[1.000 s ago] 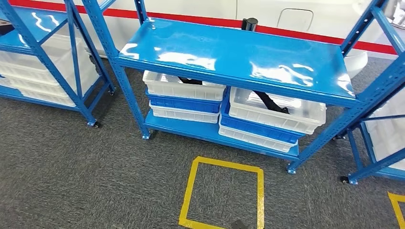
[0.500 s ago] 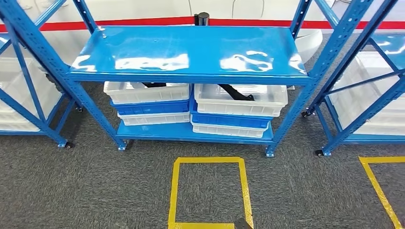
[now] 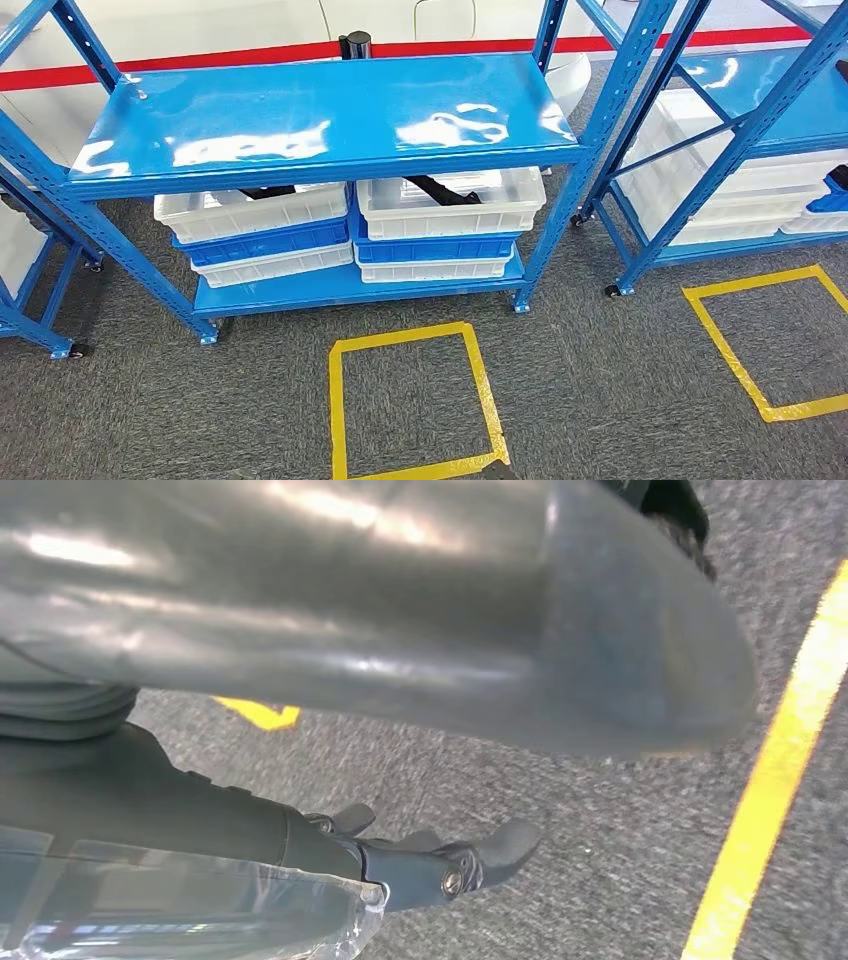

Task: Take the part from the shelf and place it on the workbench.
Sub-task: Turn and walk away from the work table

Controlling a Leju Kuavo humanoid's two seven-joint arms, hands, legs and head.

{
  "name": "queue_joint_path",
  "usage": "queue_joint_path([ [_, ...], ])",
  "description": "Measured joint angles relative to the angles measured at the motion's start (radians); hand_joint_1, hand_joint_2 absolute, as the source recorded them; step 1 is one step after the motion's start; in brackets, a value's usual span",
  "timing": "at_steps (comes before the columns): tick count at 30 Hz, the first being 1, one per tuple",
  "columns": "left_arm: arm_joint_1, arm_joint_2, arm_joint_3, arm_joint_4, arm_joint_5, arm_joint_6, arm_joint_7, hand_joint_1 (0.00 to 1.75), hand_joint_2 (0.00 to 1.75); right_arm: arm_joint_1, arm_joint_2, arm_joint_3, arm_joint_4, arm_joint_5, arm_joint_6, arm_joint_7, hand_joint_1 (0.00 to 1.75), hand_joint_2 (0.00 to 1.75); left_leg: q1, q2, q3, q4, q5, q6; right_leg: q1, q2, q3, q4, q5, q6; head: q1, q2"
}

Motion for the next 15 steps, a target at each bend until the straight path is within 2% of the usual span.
queue_joint_path([
  [2,0.002,0.000,0.000,0.000,0.000,0.001,0.000,0.00,0.00,-0.004,0.000,0.002,0.000,0.000,-0.001,0.000,0.00,0.00,-0.001,0.018,-0.002,0.000,0.000,0.001,-0.002,-0.020,-0.063,0.133,-0.050,0.001,0.002,0.000],
  [3,0.003,0.000,0.000,0.000,0.001,0.001,0.000,0.00,0.00,-0.004,0.000,0.002,0.000,-0.001,-0.001,0.000,0.00,0.00,-0.001,0.025,-0.002,0.000,0.000,0.001,-0.004,-0.021,-0.075,0.164,-0.057,0.007,0.002,0.000],
  [4,0.003,-0.001,0.000,0.000,0.002,0.002,0.001,0.00,0.00,-0.003,-0.001,0.002,0.000,-0.001,-0.001,0.000,0.00,0.00,0.000,0.030,-0.002,0.000,0.000,0.000,-0.006,-0.022,-0.065,0.151,-0.048,0.016,0.002,0.000],
  [5,0.002,-0.002,0.000,0.000,0.003,0.003,0.002,0.00,0.00,-0.003,-0.002,0.002,0.000,-0.002,-0.001,0.000,0.00,0.00,0.001,0.033,-0.001,0.001,-0.001,-0.001,-0.008,-0.024,-0.034,0.098,-0.026,0.027,0.002,0.000],
  [6,0.002,-0.003,0.000,0.000,0.006,0.003,0.003,0.00,0.00,-0.003,-0.003,0.002,0.000,-0.002,-0.001,0.000,0.00,0.00,0.001,0.035,0.001,0.002,-0.003,-0.005,-0.011,-0.028,0.012,0.017,0.000,0.037,0.002,0.000],
  [7,0.001,-0.003,0.000,0.000,0.008,0.004,0.004,0.00,0.00,-0.005,-0.004,0.002,0.000,-0.001,-0.001,0.001,0.00,0.00,-0.001,0.036,0.002,0.004,-0.005,-0.010,-0.012,-0.030,0.052,-0.054,0.022,0.041,0.002,0.000],
  [8,0.001,-0.004,0.000,0.000,0.010,0.004,0.005,0.00,0.00,-0.006,-0.003,0.002,0.000,-0.001,-0.001,0.002,0.00,0.00,-0.004,0.037,0.002,0.005,-0.007,-0.015,-0.012,-0.032,0.081,-0.106,0.036,0.038,0.001,0.000],
  [9,0.000,-0.003,0.000,0.000,0.012,0.004,0.007,0.00,0.00,-0.006,-0.002,0.002,0.000,0.000,-0.001,0.003,0.00,0.00,-0.007,0.037,0.002,0.008,-0.011,-0.018,-0.014,-0.033,0.096,-0.133,0.043,0.032,0.001,0.000],
  [11,0.000,-0.003,0.000,0.000,0.013,0.004,0.009,0.00,0.00,-0.006,-0.001,0.003,0.000,0.000,-0.001,0.003,0.00,0.00,-0.009,0.037,0.000,0.010,-0.010,-0.007,-0.014,-0.031,0.097,-0.137,0.046,0.020,0.000,0.000],
  [13,0.000,-0.002,0.000,0.000,0.014,0.004,0.011,0.00,0.00,-0.006,-0.001,0.005,0.000,0.001,0.002,0.002,0.00,0.00,-0.007,0.036,0.000,0.008,-0.007,0.007,-0.011,-0.030,0.096,-0.137,0.047,0.018,0.000,0.000],
  [15,-0.001,-0.002,0.000,0.000,0.015,0.004,0.011,0.00,0.00,-0.007,-0.001,0.008,0.000,0.001,0.009,-0.002,0.00,0.00,-0.005,0.036,0.002,0.003,-0.005,0.005,-0.008,-0.030,0.095,-0.137,0.046,0.016,0.000,0.000],
])
